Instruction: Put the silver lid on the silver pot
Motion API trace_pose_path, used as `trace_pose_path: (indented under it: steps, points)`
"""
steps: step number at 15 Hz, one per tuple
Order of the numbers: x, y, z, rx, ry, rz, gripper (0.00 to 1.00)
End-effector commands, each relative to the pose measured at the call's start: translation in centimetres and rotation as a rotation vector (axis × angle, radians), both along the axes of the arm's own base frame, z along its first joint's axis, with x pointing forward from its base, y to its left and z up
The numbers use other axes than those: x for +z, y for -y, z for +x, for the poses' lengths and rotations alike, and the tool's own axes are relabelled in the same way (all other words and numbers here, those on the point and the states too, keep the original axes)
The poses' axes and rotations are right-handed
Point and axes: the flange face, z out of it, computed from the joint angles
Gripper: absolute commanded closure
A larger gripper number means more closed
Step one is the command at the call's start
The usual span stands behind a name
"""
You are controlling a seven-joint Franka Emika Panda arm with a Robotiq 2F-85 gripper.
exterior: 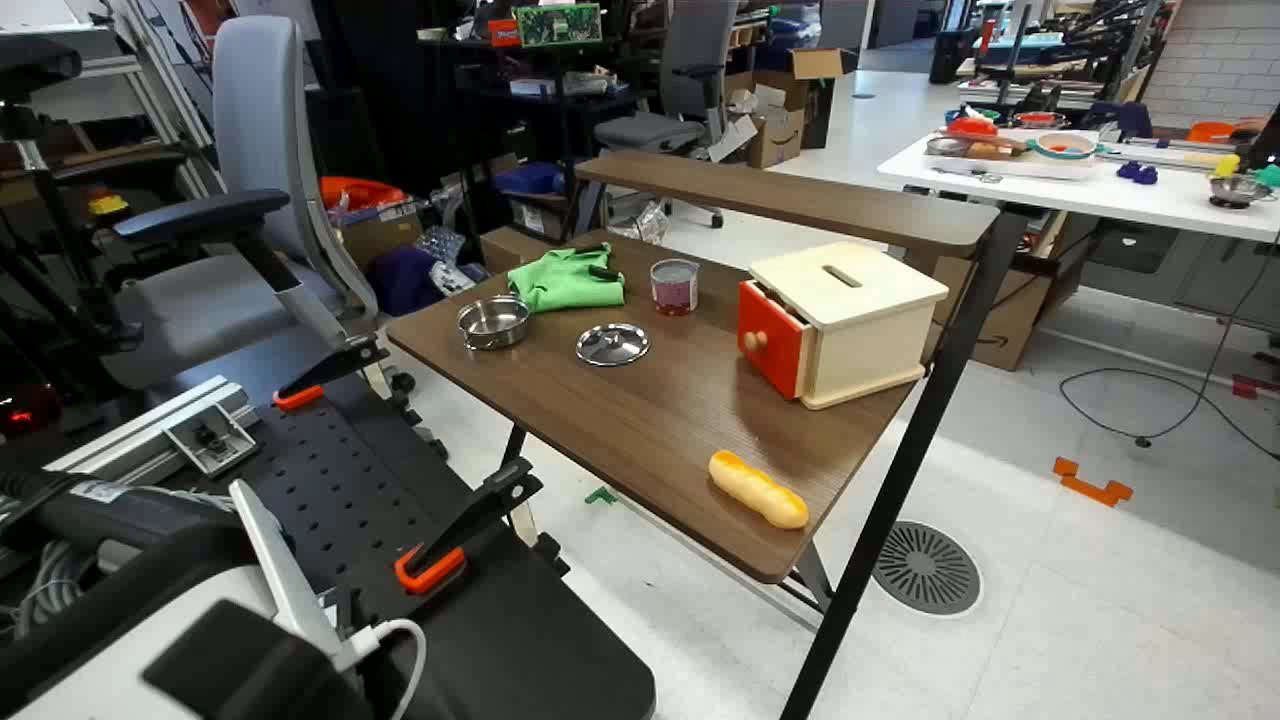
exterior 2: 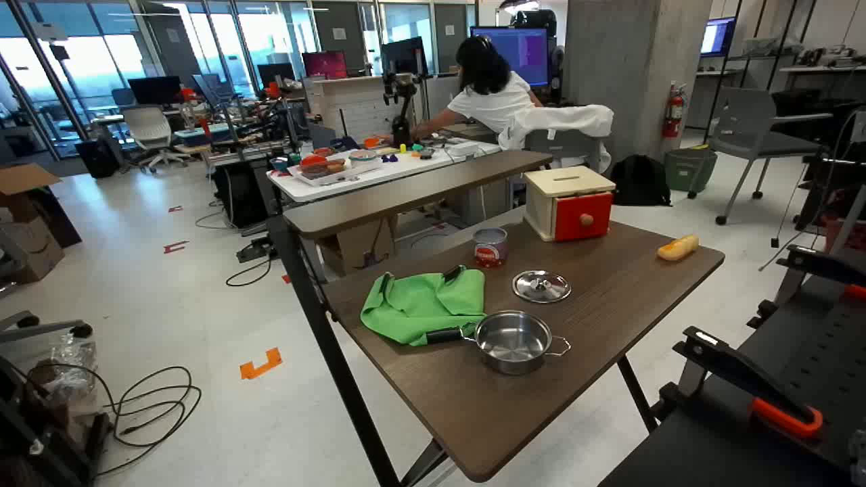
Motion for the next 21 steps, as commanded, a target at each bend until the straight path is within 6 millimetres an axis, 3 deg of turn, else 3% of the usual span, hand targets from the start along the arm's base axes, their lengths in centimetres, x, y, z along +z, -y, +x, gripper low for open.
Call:
trace_pose_path:
  steps: [1,18,21]
  points:
    - [0.0,0.0,0.0,0.0,0.0,0.0,0.0]
    - [0.1,0.0,0.0,0.0,0.0,0.0,0.0]
    - [-1.1,0.7,0.7,-0.053,0.036,0.004,0.0]
